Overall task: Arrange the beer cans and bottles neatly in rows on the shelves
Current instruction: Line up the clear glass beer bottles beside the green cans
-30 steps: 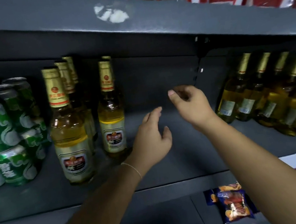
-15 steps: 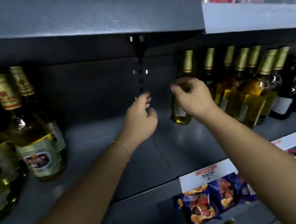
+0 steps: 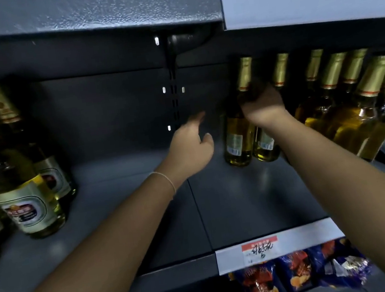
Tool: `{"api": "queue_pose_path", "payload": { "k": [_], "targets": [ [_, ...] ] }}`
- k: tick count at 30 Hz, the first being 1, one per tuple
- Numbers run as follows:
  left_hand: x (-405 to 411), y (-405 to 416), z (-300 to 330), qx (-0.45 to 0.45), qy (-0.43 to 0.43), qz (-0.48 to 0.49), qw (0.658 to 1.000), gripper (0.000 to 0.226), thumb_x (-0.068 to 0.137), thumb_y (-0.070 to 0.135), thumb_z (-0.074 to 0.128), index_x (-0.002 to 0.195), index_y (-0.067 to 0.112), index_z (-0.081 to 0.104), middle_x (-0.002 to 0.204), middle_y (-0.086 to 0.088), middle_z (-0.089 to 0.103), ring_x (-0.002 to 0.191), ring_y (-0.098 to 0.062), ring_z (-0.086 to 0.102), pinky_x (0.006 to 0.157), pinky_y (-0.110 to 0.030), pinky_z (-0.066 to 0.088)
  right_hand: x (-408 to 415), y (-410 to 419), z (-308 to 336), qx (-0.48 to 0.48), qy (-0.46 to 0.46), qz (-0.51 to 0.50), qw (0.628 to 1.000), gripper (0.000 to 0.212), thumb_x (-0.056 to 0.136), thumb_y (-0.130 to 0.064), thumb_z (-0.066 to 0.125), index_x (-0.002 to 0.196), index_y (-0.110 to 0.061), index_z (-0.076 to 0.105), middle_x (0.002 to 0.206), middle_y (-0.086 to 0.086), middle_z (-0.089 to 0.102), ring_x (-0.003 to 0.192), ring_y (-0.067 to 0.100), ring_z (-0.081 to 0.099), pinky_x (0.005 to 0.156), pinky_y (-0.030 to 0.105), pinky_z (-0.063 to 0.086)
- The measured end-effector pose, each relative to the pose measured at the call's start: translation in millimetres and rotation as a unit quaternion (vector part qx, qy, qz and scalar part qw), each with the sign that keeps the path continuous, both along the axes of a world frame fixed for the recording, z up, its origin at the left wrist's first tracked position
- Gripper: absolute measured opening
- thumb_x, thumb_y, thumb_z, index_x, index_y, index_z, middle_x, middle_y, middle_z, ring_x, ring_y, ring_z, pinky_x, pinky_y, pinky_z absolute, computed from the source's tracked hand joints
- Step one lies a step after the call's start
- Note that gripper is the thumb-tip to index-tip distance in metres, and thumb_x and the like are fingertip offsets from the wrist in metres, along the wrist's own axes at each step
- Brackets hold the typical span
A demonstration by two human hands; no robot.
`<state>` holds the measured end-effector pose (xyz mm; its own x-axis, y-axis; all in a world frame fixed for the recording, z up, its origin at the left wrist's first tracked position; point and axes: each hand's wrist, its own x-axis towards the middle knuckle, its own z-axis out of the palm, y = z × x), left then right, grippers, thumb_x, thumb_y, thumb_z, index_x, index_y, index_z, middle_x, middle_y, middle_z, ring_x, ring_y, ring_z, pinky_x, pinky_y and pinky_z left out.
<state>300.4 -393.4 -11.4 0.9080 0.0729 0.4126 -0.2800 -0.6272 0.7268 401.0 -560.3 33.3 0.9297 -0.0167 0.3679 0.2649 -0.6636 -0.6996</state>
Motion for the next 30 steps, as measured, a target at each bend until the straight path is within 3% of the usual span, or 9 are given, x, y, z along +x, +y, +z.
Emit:
{"api": "queue_pose_path", "payload": {
  "k": [4, 7, 10, 14, 17, 20, 22, 27, 30],
  "targets": [
    [-1, 3, -1, 0.018, 0.011, 0.003, 1.0, 0.055, 0.096, 0.013, 0.049, 0.148, 0.015, 0.032, 0.135, -0.011, 0.053, 0.09, -0.008, 0.049, 0.099, -0.034, 0.048, 15, 6, 2, 0.03, 0.003, -0.003, 1.0, 0.043, 0.092, -0.032, 0.063, 0.127, -0.01, 0.054, 0.124, 0.011, 0.063, 0.117, 0.03, 0.058, 0.091, 0.03, 0.045],
    [-2, 7, -2, 0.018, 0.009, 0.016, 1.0, 0.055, 0.096, 0.012, 0.049, 0.148, 0.014, 0.032, 0.134, -0.014, 0.054, 0.094, -0.008, 0.048, 0.098, -0.028, 0.046, 21, 10, -2, 0.05, -0.007, -0.003, 0.999, 0.036, 0.092, -0.031, 0.063, 0.122, -0.011, 0.058, 0.119, 0.01, 0.064, 0.114, 0.03, 0.06, 0.093, 0.034, 0.048],
    [-4, 10, -5, 0.018, 0.012, 0.023, 0.999, 0.055, 0.095, 0.012, 0.049, 0.147, 0.014, 0.034, 0.13, -0.013, 0.056, 0.076, -0.002, 0.048, 0.088, -0.019, 0.044, 23, 10, -1, 0.069, -0.006, 0.003, 0.998, 0.027, 0.093, -0.03, 0.064, 0.112, -0.012, 0.059, 0.107, 0.008, 0.062, 0.108, 0.03, 0.062, 0.091, 0.038, 0.05],
    [-9, 13, -7, 0.017, 0.011, 0.032, 0.999, 0.054, 0.094, 0.013, 0.051, 0.146, 0.015, 0.036, 0.137, -0.009, 0.048, 0.104, -0.013, 0.055, 0.096, -0.026, 0.044, 14, 15, 0, 0.08, 0.001, 0.033, 0.996, 0.029, 0.09, -0.033, 0.069, 0.11, -0.012, 0.065, 0.102, 0.005, 0.067, 0.101, 0.023, 0.064, 0.084, 0.032, 0.05],
    [-16, 16, -10, 0.015, 0.027, 0.036, 0.999, 0.054, 0.095, 0.015, 0.05, 0.146, 0.019, 0.035, 0.138, -0.006, 0.043, 0.09, -0.009, 0.055, 0.088, -0.023, 0.045, 0, 26, -6, 0.081, -0.014, 0.073, 0.994, 0.032, 0.09, -0.034, 0.069, 0.115, -0.014, 0.064, 0.105, 0.005, 0.069, 0.101, 0.025, 0.065, 0.088, 0.036, 0.053],
    [-23, 22, -14, 0.004, 0.024, 0.033, 0.999, 0.053, 0.094, 0.013, 0.049, 0.146, 0.017, 0.037, 0.144, -0.008, 0.039, 0.094, -0.01, 0.052, 0.098, -0.032, 0.048, -19, 34, -13, 0.034, -0.061, 0.097, 0.993, 0.034, 0.093, -0.031, 0.067, 0.119, -0.011, 0.061, 0.1, 0.0, 0.06, 0.093, 0.018, 0.057, 0.075, 0.022, 0.039],
    [-29, 28, -15, 0.001, 0.026, 0.037, 0.999, 0.053, 0.093, 0.011, 0.05, 0.145, 0.016, 0.038, 0.145, -0.009, 0.038, 0.1, -0.014, 0.054, 0.101, -0.036, 0.047, -32, 38, -15, 0.031, -0.086, 0.116, 0.989, 0.033, 0.093, -0.031, 0.067, 0.118, -0.011, 0.061, 0.099, -0.001, 0.06, 0.092, 0.016, 0.056, 0.074, 0.019, 0.037],
    [-48, 46, -16, -0.007, 0.028, 0.051, 0.998, 0.054, 0.092, 0.01, 0.053, 0.144, 0.014, 0.037, 0.146, -0.009, 0.038, 0.129, -0.02, 0.045, 0.106, -0.038, 0.043, -65, 63, -13, 0.099, -0.063, 0.202, 0.972, 0.021, 0.091, -0.029, 0.069, 0.106, -0.023, 0.056, 0.1, 0.002, 0.067, 0.097, 0.023, 0.065, 0.091, 0.04, 0.053],
    [-62, 63, -19, -0.009, 0.034, 0.053, 0.998, 0.057, 0.091, 0.008, 0.053, 0.145, 0.012, 0.036, 0.148, -0.01, 0.037, 0.134, -0.021, 0.04, 0.11, -0.039, 0.039, -85, 84, -14, 0.09, -0.076, 0.216, 0.969, 0.022, 0.088, -0.034, 0.07, 0.097, -0.017, 0.06, 0.088, 0.011, 0.07, 0.082, 0.029, 0.068, 0.081, 0.048, 0.057]
  ]
}}
